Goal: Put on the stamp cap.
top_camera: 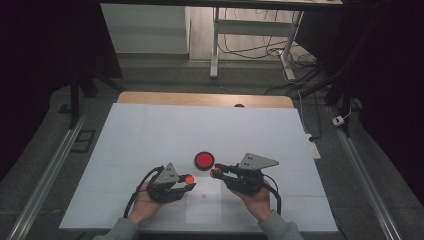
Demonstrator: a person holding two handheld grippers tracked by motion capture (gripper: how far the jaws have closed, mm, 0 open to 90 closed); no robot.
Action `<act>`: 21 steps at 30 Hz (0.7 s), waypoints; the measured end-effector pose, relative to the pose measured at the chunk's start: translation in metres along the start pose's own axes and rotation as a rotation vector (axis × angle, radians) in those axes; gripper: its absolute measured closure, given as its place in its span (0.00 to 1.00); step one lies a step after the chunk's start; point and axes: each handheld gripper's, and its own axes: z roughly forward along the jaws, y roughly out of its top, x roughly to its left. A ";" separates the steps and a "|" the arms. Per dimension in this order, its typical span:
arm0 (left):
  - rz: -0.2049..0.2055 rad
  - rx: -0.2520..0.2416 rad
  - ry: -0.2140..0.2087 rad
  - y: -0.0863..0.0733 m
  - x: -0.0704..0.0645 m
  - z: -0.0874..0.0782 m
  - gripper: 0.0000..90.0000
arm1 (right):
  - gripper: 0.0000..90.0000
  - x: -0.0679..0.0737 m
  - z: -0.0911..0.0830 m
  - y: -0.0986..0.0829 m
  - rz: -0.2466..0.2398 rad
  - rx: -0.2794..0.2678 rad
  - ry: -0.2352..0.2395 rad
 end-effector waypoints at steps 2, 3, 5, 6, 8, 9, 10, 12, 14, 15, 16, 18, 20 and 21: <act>0.003 0.000 -0.001 0.001 0.000 0.001 0.71 | 0.80 0.000 0.001 0.000 -0.002 0.000 0.001; 0.002 -0.001 0.000 0.002 0.000 0.002 0.71 | 0.80 0.000 0.001 0.000 -0.003 0.002 0.002; 0.005 0.000 0.001 0.004 0.000 0.004 0.71 | 0.80 0.000 0.001 0.000 -0.002 0.003 0.003; 0.004 -0.001 0.000 0.005 0.000 0.006 0.71 | 0.80 0.000 0.001 0.000 -0.002 0.002 0.003; 0.009 -0.001 -0.004 0.007 0.000 0.008 0.71 | 0.80 0.000 0.001 0.000 -0.001 -0.001 0.002; 0.010 0.000 -0.007 0.007 -0.001 0.010 0.71 | 0.80 0.000 0.000 0.000 -0.001 -0.002 0.000; 0.010 0.000 -0.010 0.008 -0.001 0.011 0.71 | 0.80 0.000 0.000 0.000 -0.001 -0.001 0.000; 0.014 0.004 -0.012 0.009 -0.003 0.014 0.71 | 0.80 0.001 0.000 0.000 0.000 -0.001 0.001; 0.016 0.007 -0.018 0.010 -0.004 0.017 0.71 | 0.80 0.001 0.001 0.000 -0.002 0.000 0.002; 0.019 0.009 -0.018 0.011 -0.004 0.018 0.71 | 0.80 0.001 0.001 0.000 -0.001 0.000 0.003; 0.022 0.010 -0.023 0.012 -0.005 0.020 0.71 | 0.80 0.001 0.001 0.000 -0.001 0.000 0.004; 0.025 0.012 -0.028 0.014 -0.006 0.023 0.71 | 0.80 0.001 0.002 0.000 -0.003 0.002 0.005; 0.028 0.014 -0.032 0.016 -0.007 0.026 0.71 | 0.80 0.002 0.003 0.000 -0.003 0.003 0.007; 0.030 0.015 -0.036 0.016 -0.008 0.028 0.71 | 0.80 0.002 0.003 -0.001 -0.004 0.003 0.006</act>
